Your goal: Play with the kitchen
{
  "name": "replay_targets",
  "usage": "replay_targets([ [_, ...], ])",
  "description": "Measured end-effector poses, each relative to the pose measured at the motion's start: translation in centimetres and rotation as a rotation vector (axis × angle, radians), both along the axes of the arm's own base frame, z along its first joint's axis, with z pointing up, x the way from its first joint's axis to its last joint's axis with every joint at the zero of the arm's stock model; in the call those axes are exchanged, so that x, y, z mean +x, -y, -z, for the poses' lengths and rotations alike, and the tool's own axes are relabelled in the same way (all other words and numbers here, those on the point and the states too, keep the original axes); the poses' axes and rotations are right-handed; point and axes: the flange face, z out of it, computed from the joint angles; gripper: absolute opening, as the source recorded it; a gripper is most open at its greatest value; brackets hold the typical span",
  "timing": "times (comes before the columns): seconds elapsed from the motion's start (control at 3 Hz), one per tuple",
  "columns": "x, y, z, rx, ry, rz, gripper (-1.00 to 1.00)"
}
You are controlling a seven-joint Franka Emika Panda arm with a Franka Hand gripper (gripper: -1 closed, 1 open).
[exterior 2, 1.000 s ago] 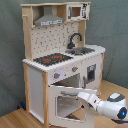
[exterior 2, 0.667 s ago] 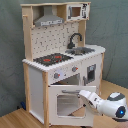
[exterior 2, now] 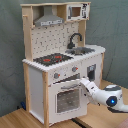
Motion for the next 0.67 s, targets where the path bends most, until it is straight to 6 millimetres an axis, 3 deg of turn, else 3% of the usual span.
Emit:
replay_targets([
  [0.33, 3.4, 1.1, -1.0, 0.033, 0.003, 0.070, 1.00],
  [0.67, 5.9, 0.4, -2.0, 0.049, 0.007, 0.092, 1.00],
])
